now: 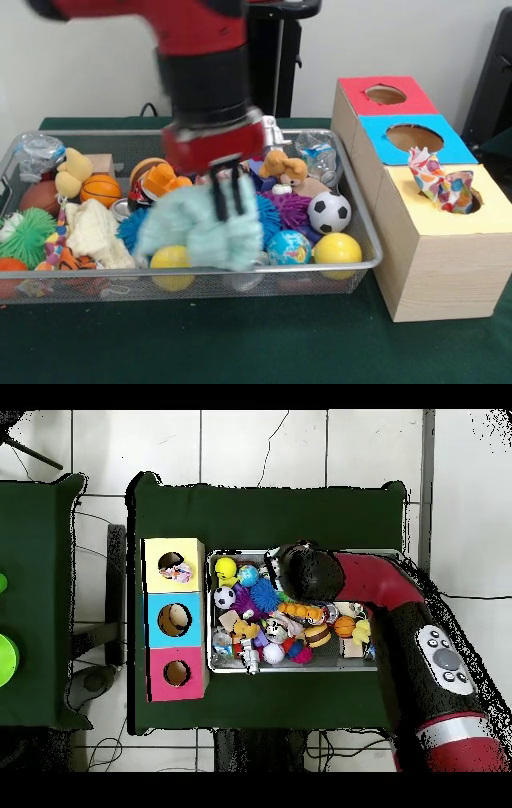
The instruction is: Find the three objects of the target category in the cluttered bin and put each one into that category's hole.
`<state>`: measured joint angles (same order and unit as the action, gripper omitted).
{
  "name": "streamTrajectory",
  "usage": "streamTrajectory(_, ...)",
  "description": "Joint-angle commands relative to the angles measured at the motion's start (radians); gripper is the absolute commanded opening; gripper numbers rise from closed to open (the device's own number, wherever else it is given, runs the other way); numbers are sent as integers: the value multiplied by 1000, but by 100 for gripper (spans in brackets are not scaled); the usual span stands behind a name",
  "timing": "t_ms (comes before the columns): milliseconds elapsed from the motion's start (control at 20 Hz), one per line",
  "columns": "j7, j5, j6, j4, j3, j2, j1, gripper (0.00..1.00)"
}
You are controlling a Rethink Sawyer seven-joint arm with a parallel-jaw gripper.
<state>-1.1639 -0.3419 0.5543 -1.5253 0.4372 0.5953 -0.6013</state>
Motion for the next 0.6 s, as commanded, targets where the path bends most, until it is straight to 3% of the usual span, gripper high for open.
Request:
streamTrajectory(50,-416,125,112,-153,-114,156,129,0)
streamTrajectory(350,-499,204,51,-229,-206,195,226,0)
streamTrajectory(600,-502,241,-15,-289,-223,188,233,0)
